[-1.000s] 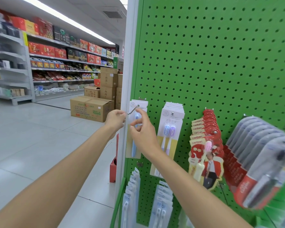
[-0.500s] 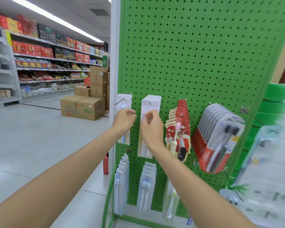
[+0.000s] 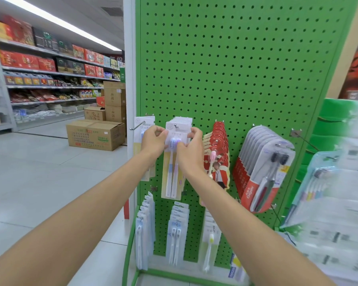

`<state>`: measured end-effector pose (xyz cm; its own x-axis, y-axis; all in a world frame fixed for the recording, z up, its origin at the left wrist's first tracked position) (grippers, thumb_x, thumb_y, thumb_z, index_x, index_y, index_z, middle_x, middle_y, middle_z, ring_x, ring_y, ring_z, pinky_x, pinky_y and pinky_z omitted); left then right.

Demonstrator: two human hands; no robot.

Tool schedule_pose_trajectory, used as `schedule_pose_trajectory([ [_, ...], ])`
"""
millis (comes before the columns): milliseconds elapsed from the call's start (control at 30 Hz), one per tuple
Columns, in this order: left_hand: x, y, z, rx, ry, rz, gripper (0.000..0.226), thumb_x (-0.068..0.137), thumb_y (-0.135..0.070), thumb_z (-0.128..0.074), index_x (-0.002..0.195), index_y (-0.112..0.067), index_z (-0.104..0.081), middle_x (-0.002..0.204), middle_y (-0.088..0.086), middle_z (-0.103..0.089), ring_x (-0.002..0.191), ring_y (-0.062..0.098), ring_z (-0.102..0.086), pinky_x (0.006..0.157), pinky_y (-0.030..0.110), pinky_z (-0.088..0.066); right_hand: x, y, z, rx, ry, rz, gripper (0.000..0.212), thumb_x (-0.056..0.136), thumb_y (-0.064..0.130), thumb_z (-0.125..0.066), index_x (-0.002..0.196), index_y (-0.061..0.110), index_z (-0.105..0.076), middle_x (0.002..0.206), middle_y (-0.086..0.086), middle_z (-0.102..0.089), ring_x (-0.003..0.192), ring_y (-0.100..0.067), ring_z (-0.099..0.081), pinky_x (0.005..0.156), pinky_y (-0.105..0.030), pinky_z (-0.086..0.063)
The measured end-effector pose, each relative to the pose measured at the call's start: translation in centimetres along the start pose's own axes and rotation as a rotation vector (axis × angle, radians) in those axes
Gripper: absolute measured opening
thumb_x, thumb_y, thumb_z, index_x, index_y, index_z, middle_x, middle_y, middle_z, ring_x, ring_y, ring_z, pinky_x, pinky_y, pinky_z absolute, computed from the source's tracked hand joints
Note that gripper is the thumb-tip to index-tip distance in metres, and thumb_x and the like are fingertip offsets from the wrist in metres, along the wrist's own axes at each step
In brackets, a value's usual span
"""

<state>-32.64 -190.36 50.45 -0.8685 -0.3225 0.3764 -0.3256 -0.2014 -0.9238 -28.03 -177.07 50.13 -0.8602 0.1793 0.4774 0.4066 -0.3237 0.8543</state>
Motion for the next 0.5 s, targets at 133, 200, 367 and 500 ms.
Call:
schedule_pose_trajectory([
  [133,0.1,0.4,0.0,-0.105,0.014,0.062,0.015,0.103,-0.017,-0.049,0.101,-0.006,-0.059,0.078,0.001,-0.052,0.076,0.014,-0.052,0.079,0.029,-0.058,-0.1,0.2,0.3,0.011,-0.012,0.020,0.057,0.090,0.004,-0.050,0.142,0.023,-0.034,0.131,0.003,-0.050,0.101,-0.022,-0.059,0.092,-0.047,-0.050],
  [200,0.2,0.4,-0.1,-0.130,0.026,0.072,0.015,0.103,-0.018,-0.049,0.100,-0.007,-0.059,0.078,0.001,-0.052,0.076,0.014,-0.052,0.078,0.028,-0.058,-0.2,0.3,0.6,0.019,-0.020,0.025,0.056,0.090,0.003,-0.049,0.141,0.024,-0.036,0.129,0.004,-0.051,0.084,-0.013,-0.058,0.089,-0.044,-0.051],
  [367,0.5,0.4,0.4,-0.196,0.031,0.112,0.018,0.103,-0.021,-0.049,0.091,-0.011,-0.059,0.074,0.001,-0.051,0.071,0.014,-0.052,0.077,0.028,-0.057,-0.2,1.1,0.8,0.042,-0.029,0.057,0.056,0.089,0.000,-0.049,0.140,0.022,-0.040,0.121,0.007,-0.053,0.072,-0.004,-0.053,0.084,-0.039,-0.053],
  [500,0.3,0.7,1.5,-0.193,0.003,0.133,0.025,0.104,-0.020,-0.047,0.080,-0.012,-0.053,0.069,0.001,-0.045,0.065,0.014,-0.044,0.068,0.025,-0.052,-0.5,1.4,0.2,0.051,-0.002,0.057,0.056,0.088,0.000,-0.049,0.139,0.022,-0.040,0.119,0.008,-0.054,0.075,-0.003,-0.053,0.085,-0.038,-0.053],
])
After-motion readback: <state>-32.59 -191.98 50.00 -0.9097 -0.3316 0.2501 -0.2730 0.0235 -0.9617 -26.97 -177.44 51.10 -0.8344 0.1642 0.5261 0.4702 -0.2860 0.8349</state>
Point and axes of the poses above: each hand's wrist, its own x-axis towards the middle knuckle, its own z-axis out of the back of the hand, y = z × x, the point moved 6 cm from there along x, towards the middle knuckle
